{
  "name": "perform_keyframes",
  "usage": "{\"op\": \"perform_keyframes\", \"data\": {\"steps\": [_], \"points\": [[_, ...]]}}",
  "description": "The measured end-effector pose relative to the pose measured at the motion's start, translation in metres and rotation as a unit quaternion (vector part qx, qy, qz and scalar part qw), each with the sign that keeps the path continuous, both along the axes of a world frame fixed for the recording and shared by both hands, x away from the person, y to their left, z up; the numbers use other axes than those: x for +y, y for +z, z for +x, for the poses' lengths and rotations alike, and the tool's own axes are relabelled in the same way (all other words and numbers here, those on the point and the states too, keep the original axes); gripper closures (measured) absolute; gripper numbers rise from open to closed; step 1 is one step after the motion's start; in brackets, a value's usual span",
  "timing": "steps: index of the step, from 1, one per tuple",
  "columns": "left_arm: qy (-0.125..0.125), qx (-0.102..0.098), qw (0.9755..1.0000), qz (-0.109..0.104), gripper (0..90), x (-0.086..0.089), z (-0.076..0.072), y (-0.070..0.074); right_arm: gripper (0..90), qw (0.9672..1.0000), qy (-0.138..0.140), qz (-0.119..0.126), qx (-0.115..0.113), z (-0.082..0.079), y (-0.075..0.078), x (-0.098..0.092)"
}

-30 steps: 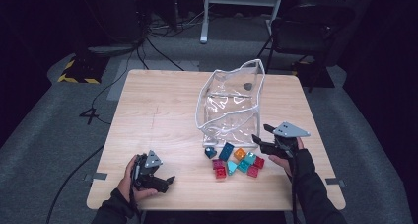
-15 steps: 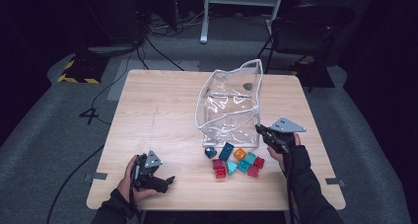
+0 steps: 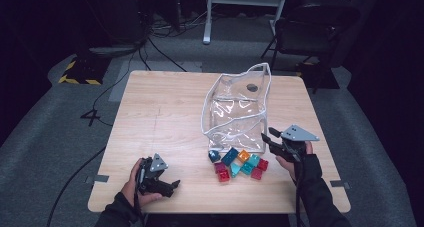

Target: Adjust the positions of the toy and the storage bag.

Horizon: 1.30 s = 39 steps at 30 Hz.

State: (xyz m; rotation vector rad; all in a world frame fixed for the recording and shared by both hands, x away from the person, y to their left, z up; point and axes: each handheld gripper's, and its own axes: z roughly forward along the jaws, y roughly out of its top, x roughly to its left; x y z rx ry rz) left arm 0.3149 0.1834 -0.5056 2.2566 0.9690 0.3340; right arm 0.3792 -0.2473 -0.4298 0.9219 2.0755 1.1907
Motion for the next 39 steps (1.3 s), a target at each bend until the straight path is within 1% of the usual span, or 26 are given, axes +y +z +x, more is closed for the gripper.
{"op": "perform_keyframes", "data": {"steps": [2,3,4,5,6,10,14,15,16,17,19,21,23,25,26,27,28,29,30,31,33,34,35,36,38,39], "points": [[0.004,0.001,1.0000,-0.002,0.2,-0.002,0.000,0.000,55.5,1.0000,-0.002,-0.001,0.001,-0.004,0.001,-0.002],[0.000,0.002,1.0000,-0.003,0.2,-0.006,-0.001,0.000,50.2,1.0000,0.008,0.003,0.004,-0.014,0.002,-0.009],[0.000,0.002,1.0000,-0.003,0.2,-0.006,-0.001,0.000,50.2,1.0000,0.008,0.003,0.004,-0.014,0.002,-0.009],[0.000,0.001,1.0000,-0.003,0.2,-0.009,-0.001,0.000,47.4,0.9999,0.011,0.003,0.006,-0.018,0.001,-0.013],[-0.005,0.001,1.0000,-0.002,0.2,-0.014,-0.002,0.000,42.8,0.9996,0.023,0.003,0.017,-0.025,-0.002,-0.018],[-0.022,0.000,0.9998,0.000,0.3,-0.030,-0.003,0.000,36.7,0.9985,0.042,0.005,0.036,-0.039,-0.011,-0.025],[-0.042,0.000,0.9991,0.000,0.3,-0.048,-0.002,0.000,32.7,0.9973,0.051,-0.012,0.051,-0.047,-0.021,-0.027],[-0.042,0.000,0.9991,0.000,0.3,-0.048,-0.002,0.000,32.7,0.9973,0.051,-0.012,0.051,-0.047,-0.021,-0.027],[-0.039,0.000,0.9992,0.001,0.3,-0.052,0.001,0.000,29.9,0.9968,0.048,-0.017,0.062,-0.047,-0.029,-0.030],[-0.030,0.002,0.9995,-0.001,0.3,-0.054,0.002,0.000,29.6,0.9966,0.047,-0.016,0.067,-0.047,-0.032,-0.032],[-0.032,-0.001,0.9995,0.001,0.3,-0.058,0.005,0.000,29.6,0.9961,0.042,-0.012,0.077,-0.045,-0.039,-0.036],[-0.030,-0.001,0.9996,0.002,0.4,-0.060,0.009,0.001,30.2,0.9963,0.027,-0.016,0.080,-0.042,-0.042,-0.038],[-0.023,0.000,0.9997,0.001,0.4,-0.063,0.012,0.000,31.5,0.9973,0.019,-0.005,0.071,-0.040,-0.041,-0.039],[-0.025,-0.001,0.9997,0.000,0.4,-0.065,0.014,0.000,31.5,0.9977,0.018,-0.004,0.066,-0.038,-0.039,-0.038],[-0.026,0.001,0.9997,0.000,0.4,-0.067,0.016,0.000,33.7,0.9986,0.012,-0.002,0.052,-0.034,-0.034,-0.034],[-0.028,0.002,0.9996,-0.002,0.4,-0.070,0.017,0.000,33.7,0.9986,0.012,-0.002,0.052,-0.034,-0.034,-0.034],[-0.034,0.001,0.9994,0.002,0.4,-0.074,0.021,0.001,35.0,0.9991,0.002,0.013,0.041,-0.027,-0.030,-0.030],[-0.034,0.001,0.9994,0.002,0.4,-0.074,0.021,0.001,35.0,0.9991,0.002,0.013,0.041,-0.027,-0.030,-0.030],[-0.043,0.000,0.9991,0.001,0.4,-0.080,0.023,0.001,35.2,0.9985,0.004,0.030,0.045,-0.017,-0.029,-0.025],[-0.050,0.001,0.9988,0.001,0.4,-0.083,0.024,0.001,35.2,0.9986,0.002,0.027,0.046,-0.013,-0.029,-0.022],[-0.056,0.001,0.9984,0.000,0.4,-0.087,0.026,0.001,33.9,0.9983,0.017,0.023,0.052,-0.004,-0.030,-0.013],[-0.056,0.001,0.9984,0.000,0.4,-0.087,0.026,0.001,33.9,0.9983,0.017,0.023,0.052,-0.004,-0.030,-0.013],[-0.061,0.000,0.9981,0.001,0.4,-0.092,0.028,0.001,31.6,0.9979,0.020,0.014,0.060,0.007,-0.032,0.000],[-0.061,0.001,0.9981,0.002,0.4,-0.093,0.029,0.001,31.5,0.9978,0.020,0.017,0.060,0.010,-0.032,0.003],[-0.064,0.001,0.9980,0.002,0.4,-0.095,0.030,0.001,31.3,0.9978,0.018,0.018,0.062,0.013,-0.033,0.007],[-0.064,0.001,0.9979,0.001,0.4,-0.097,0.030,0.001,31.0,0.9978,0.004,0.015,0.064,0.019,-0.034,0.013]]}}
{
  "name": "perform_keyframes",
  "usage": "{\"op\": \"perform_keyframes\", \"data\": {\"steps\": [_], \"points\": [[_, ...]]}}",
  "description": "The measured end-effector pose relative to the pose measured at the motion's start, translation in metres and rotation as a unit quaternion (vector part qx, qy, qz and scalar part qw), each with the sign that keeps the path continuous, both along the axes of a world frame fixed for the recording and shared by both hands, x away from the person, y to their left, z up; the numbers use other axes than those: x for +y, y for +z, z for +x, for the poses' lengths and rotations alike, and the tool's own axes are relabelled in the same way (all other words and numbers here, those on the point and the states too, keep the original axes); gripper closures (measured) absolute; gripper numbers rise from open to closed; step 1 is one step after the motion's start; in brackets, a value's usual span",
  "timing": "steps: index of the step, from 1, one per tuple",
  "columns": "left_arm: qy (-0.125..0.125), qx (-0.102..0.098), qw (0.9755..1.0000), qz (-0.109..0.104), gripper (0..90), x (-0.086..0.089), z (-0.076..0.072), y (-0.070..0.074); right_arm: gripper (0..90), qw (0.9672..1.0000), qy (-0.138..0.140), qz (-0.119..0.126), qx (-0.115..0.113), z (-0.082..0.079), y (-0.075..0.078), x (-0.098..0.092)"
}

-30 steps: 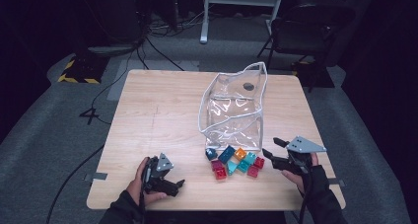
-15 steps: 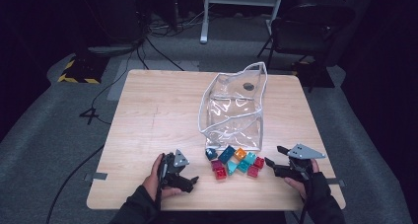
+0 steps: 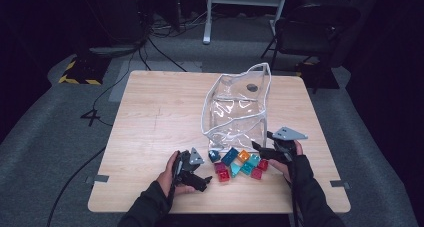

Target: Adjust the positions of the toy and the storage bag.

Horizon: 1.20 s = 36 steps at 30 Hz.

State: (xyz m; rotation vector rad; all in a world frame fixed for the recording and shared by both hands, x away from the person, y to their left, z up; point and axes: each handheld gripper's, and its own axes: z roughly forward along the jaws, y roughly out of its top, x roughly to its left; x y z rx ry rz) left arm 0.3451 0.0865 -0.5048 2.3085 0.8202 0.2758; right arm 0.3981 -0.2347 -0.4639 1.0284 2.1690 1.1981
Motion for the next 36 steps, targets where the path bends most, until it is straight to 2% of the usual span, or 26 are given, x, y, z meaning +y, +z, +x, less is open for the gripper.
{"op": "perform_keyframes", "data": {"steps": [2,4,5,10,14,17,20,21,23,25,26,27,29,30,31,32,36], "points": [[-0.004,0.000,1.0000,0.001,0.4,-0.003,0.001,0.000,26.8,0.9991,-0.042,-0.011,0.000,0.013,-0.002,0.011],[-0.002,0.003,1.0000,0.000,0.4,-0.006,0.002,0.000,26.6,0.9983,-0.057,-0.012,0.001,0.018,-0.001,0.014],[-0.006,-0.001,1.0000,-0.001,0.4,-0.007,0.003,0.000,23.5,0.9977,-0.066,-0.015,0.003,0.021,0.000,0.016],[-0.012,0.001,0.9999,0.001,0.4,-0.013,0.006,0.000,19.6,0.9958,-0.084,-0.036,0.011,0.035,0.002,0.025],[-0.017,-0.001,0.9999,0.000,0.4,-0.017,0.009,0.000,20.9,0.9947,-0.096,-0.029,0.022,0.047,0.003,0.033],[-0.018,-0.002,0.9998,0.000,0.4,-0.020,0.010,0.000,21.2,0.9945,-0.095,-0.036,0.026,0.055,0.005,0.040],[-0.021,0.002,0.9998,0.001,0.4,-0.023,0.011,0.000,21.8,0.9947,-0.089,-0.044,0.025,0.056,0.008,0.041],[-0.027,-0.002,0.9996,0.000,0.4,-0.026,0.012,0.000,26.5,0.9959,-0.081,-0.033,0.023,0.051,0.013,0.034],[-0.031,0.003,0.9995,0.002,0.5,-0.028,0.013,0.000,25.7,0.9963,-0.078,-0.028,0.021,0.047,0.017,0.025],[-0.040,0.001,0.9992,0.000,0.5,-0.032,0.013,0.000,25.4,0.9968,-0.072,-0.030,0.018,0.040,0.020,0.011],[-0.040,0.001,0.9992,0.000,0.5,-0.032,0.013,0.000,25.4,0.9968,-0.072,-0.030,0.018,0.040,0.020,0.011],[-0.046,0.000,0.9989,-0.004,0.5,-0.037,0.014,0.000,25.4,0.9968,-0.068,-0.037,0.019,0.031,0.021,-0.007],[-0.053,-0.001,0.9986,-0.001,0.5,-0.041,0.014,0.000,25.1,0.9968,-0.067,-0.041,0.019,0.023,0.021,-0.024],[-0.053,-0.001,0.9986,-0.001,0.4,-0.041,0.014,0.000,25.1,0.9968,-0.067,-0.041,0.019,0.023,0.021,-0.024],[-0.055,0.002,0.9985,-0.002,0.5,-0.046,0.014,0.000,25.2,0.9957,-0.074,-0.054,0.018,0.015,0.017,-0.038],[-0.055,0.002,0.9985,-0.002,0.6,-0.046,0.014,0.000,25.2,0.9953,-0.076,-0.057,0.019,0.012,0.015,-0.043],[-0.079,0.002,0.9969,0.001,0.6,-0.064,0.016,0.001,25.3,0.9943,-0.089,-0.048,0.032,0.000,0.002,-0.069]]}}
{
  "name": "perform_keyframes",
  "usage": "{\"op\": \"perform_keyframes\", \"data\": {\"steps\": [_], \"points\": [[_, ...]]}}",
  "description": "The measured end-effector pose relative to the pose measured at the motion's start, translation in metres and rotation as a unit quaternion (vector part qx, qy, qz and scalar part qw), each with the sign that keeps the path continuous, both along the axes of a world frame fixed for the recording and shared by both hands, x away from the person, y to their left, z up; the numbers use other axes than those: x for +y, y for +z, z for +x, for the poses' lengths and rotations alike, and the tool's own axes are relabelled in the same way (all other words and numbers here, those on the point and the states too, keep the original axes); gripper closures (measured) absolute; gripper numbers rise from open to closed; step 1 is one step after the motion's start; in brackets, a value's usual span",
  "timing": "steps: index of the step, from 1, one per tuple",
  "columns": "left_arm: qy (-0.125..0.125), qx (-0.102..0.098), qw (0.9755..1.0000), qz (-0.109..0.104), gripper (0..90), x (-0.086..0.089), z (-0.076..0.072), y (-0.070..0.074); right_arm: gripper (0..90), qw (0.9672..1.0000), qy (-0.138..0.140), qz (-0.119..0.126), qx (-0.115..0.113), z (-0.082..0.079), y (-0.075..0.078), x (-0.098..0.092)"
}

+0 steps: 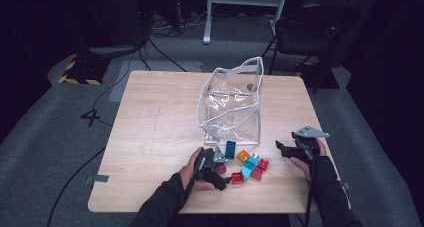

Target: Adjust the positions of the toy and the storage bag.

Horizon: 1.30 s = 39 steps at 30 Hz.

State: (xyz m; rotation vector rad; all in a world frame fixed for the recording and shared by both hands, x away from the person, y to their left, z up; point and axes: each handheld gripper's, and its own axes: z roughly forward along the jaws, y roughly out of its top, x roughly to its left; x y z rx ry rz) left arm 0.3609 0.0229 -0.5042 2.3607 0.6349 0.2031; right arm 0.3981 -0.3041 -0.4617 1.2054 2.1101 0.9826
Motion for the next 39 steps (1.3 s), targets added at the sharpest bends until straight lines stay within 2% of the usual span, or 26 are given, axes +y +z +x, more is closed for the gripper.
{"op": "perform_keyframes", "data": {"steps": [6,10,13,16,18,19,20,21,24,27,28,31,32,35,39], "points": [[-0.001,0.001,1.0000,0.001,0.6,-0.017,0.005,0.000,25.5,0.9996,-0.012,0.020,0.014,-0.009,-0.014,-0.022],[-0.008,0.000,1.0000,0.002,0.6,-0.019,0.005,0.000,25.2,0.9995,-0.001,0.023,0.020,-0.013,-0.021,-0.025],[-0.002,0.001,1.0000,0.003,0.6,-0.019,0.004,0.001,24.9,0.9995,0.007,0.013,0.026,-0.015,-0.026,-0.023],[0.010,-0.003,0.9999,0.012,4.8,-0.009,-0.001,0.005,24.9,0.9995,0.011,0.010,0.029,-0.017,-0.030,-0.021],[0.011,-0.007,0.9999,0.004,14.7,0.003,-0.007,0.006,24.9,0.9994,0.014,0.010,0.029,-0.017,-0.032,-0.019],[0.015,-0.007,0.9998,0.007,18.5,0.008,-0.009,0.007,24.9,0.9994,0.014,0.008,0.029,-0.017,-0.033,-0.018],[0.021,-0.010,0.9997,0.008,16.7,0.014,-0.012,0.006,24.9,0.9994,0.014,0.006,0.030,-0.017,-0.034,-0.017],[0.017,-0.012,0.9998,0.002,14.9,0.022,-0.014,0.005,24.9,0.9994,0.015,0.003,0.030,-0.016,-0.036,-0.016],[0.019,-0.012,0.9997,-0.007,17.0,0.032,-0.017,0.003,24.9,0.9993,0.016,0.004,0.035,-0.016,-0.039,-0.014],[0.011,-0.009,0.9998,-0.013,19.9,0.040,-0.020,0.003,24.8,0.9992,0.021,-0.009,0.034,-0.017,-0.041,-0.010],[0.008,-0.010,0.9998,-0.015,21.5,0.040,-0.020,0.003,24.9,0.9992,0.021,-0.008,0.034,-0.017,-0.042,-0.010],[0.004,-0.015,0.9996,-0.023,34.5,0.037,-0.017,0.004,24.8,0.9992,0.020,-0.002,0.035,-0.017,-0.042,-0.011],[0.004,-0.015,0.9996,-0.023,35.8,0.037,-0.017,0.004,24.8,0.9992,0.020,-0.002,0.035,-0.017,-0.042,-0.011],[-0.004,-0.019,0.9994,-0.029,45.2,0.025,-0.012,0.003,25.0,0.9991,0.020,0.001,0.036,-0.017,-0.042,-0.012],[-0.010,-0.019,0.9992,-0.033,43.5,0.010,-0.005,0.003,25.0,0.9989,0.020,0.007,0.041,-0.016,-0.043,-0.013]]}}
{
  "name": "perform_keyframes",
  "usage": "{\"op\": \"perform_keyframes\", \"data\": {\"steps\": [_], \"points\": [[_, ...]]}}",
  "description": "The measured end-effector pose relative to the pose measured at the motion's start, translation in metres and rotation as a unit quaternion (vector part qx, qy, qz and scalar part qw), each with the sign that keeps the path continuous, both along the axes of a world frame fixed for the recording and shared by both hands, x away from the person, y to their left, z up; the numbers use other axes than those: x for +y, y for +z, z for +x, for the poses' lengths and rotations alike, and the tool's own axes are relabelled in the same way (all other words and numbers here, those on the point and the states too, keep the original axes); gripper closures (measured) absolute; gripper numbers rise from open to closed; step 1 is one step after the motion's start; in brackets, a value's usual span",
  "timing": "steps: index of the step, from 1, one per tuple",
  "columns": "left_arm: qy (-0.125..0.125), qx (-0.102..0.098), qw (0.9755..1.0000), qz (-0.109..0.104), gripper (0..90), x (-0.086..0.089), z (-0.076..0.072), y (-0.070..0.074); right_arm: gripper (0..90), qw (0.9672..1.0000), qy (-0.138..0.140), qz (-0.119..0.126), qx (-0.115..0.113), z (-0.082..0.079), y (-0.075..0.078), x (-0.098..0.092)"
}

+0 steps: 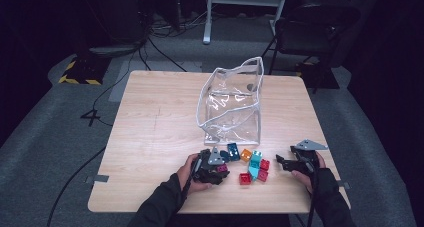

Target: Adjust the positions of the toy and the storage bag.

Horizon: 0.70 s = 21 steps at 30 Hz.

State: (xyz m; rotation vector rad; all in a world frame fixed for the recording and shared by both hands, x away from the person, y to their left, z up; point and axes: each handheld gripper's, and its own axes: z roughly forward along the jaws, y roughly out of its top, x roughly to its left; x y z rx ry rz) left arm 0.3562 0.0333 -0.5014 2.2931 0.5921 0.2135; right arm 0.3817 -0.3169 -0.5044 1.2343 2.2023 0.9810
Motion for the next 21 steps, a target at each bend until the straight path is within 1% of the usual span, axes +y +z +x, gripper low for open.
{"op": "perform_keyframes", "data": {"steps": [3,6,8,9,11,12,13,14,15,16,17,18,19,20,21], "points": [[-0.007,0.001,1.0000,0.000,43.6,-0.011,0.004,0.000,25.0,1.0000,0.000,0.001,0.002,0.000,0.000,0.000],[-0.014,0.001,0.9999,0.001,43.7,-0.021,0.005,0.000,24.9,1.0000,-0.001,0.001,0.002,0.000,0.000,0.000],[-0.023,0.000,0.9997,0.005,43.2,-0.026,0.005,0.001,24.9,1.0000,-0.001,0.001,0.002,0.000,0.000,0.000],[-0.024,0.001,0.9997,0.010,41.5,-0.028,0.005,0.001,24.9,1.0000,0.000,0.002,0.002,0.000,0.000,0.000],[-0.026,0.001,0.9996,0.012,32.5,-0.028,0.005,0.001,24.9,1.0000,0.000,0.002,0.002,0.000,0.000,0.000],[-0.031,0.003,0.9994,0.015,30.6,-0.027,0.005,0.001,24.9,1.0000,0.001,0.003,0.003,0.000,0.000,0.000],[-0.032,0.007,0.9994,0.014,30.6,-0.026,0.004,0.001,24.9,1.0000,0.001,0.003,0.003,0.000,0.000,0.000],[-0.038,0.011,0.9991,0.015,26.7,-0.020,0.003,0.002,24.9,1.0000,0.001,0.005,0.005,0.001,0.000,-0.001],[-0.037,0.011,0.9991,0.016,24.3,-0.016,0.001,0.003,24.9,1.0000,0.002,0.005,0.005,0.001,0.000,-0.001],[-0.034,0.010,0.9992,0.021,22.2,-0.013,-0.001,0.005,24.9,1.0000,0.002,0.005,0.005,0.001,0.000,-0.001],[-0.028,0.004,0.9993,0.024,19.9,-0.009,-0.002,0.006,24.9,1.0000,0.002,0.004,0.004,0.001,0.000,-0.001],[-0.023,0.002,0.9994,0.024,17.6,-0.004,-0.004,0.007,24.9,1.0000,0.002,0.004,0.005,0.001,0.000,-0.001],[-0.023,0.001,0.9994,0.025,16.9,0.001,-0.005,0.009,24.8,1.0000,0.003,0.005,0.005,0.001,0.000,-0.001],[-0.023,0.001,0.9994,0.025,16.8,0.001,-0.005,0.009,24.8,1.0000,0.003,0.005,0.005,0.001,0.000,-0.001],[-0.021,0.000,0.9996,0.021,16.8,0.007,-0.007,0.010,24.8,1.0000,0.003,0.005,0.005,0.000,0.000,-0.001]]}}
